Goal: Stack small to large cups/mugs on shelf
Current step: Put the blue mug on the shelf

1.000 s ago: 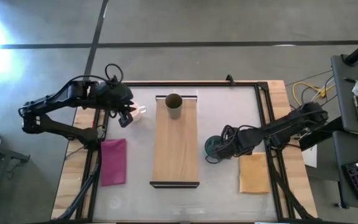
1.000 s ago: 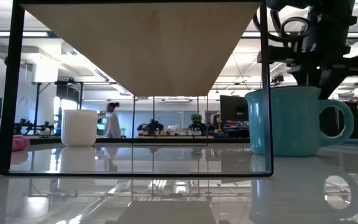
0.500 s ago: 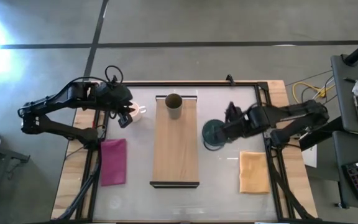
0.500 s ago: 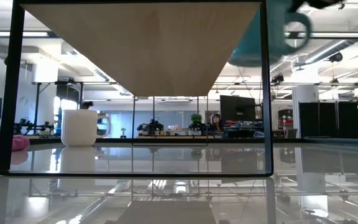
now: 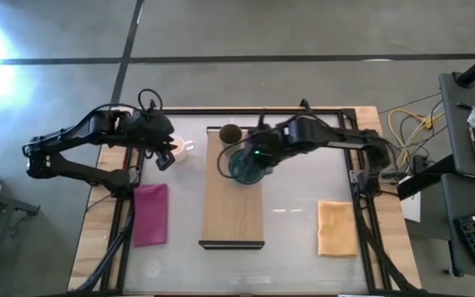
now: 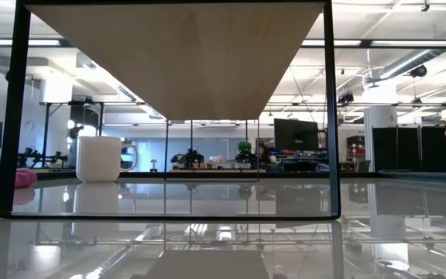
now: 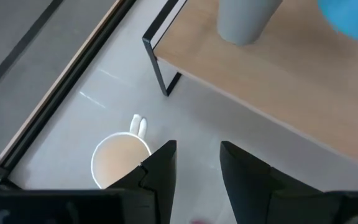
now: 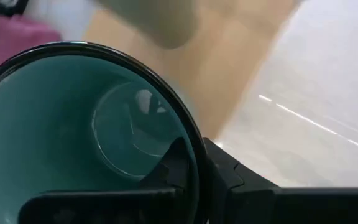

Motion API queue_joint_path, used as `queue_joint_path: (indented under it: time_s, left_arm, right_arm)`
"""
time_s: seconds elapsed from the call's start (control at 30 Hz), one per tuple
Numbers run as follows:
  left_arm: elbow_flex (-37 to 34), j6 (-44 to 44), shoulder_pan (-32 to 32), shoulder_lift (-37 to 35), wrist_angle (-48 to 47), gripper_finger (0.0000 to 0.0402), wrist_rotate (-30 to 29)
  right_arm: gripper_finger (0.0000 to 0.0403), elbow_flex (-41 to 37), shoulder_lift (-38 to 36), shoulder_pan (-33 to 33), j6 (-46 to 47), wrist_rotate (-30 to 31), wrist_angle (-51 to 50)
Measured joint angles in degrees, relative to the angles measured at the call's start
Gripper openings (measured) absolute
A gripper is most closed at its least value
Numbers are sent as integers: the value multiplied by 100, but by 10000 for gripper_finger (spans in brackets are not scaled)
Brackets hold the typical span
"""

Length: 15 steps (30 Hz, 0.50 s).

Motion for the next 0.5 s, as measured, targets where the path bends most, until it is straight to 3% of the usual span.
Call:
queue_joint_path:
  time_s: [0.27,0.5]
  left_arm:
    - [-294,-146,0,-248,12,109,-22]
    - [-342,-143,2,-466,47,109,-24]
  right_arm:
    - [14,981,808,110,-130,-266,-56]
    - [18,1149,1296,85,-172,-275,-63]
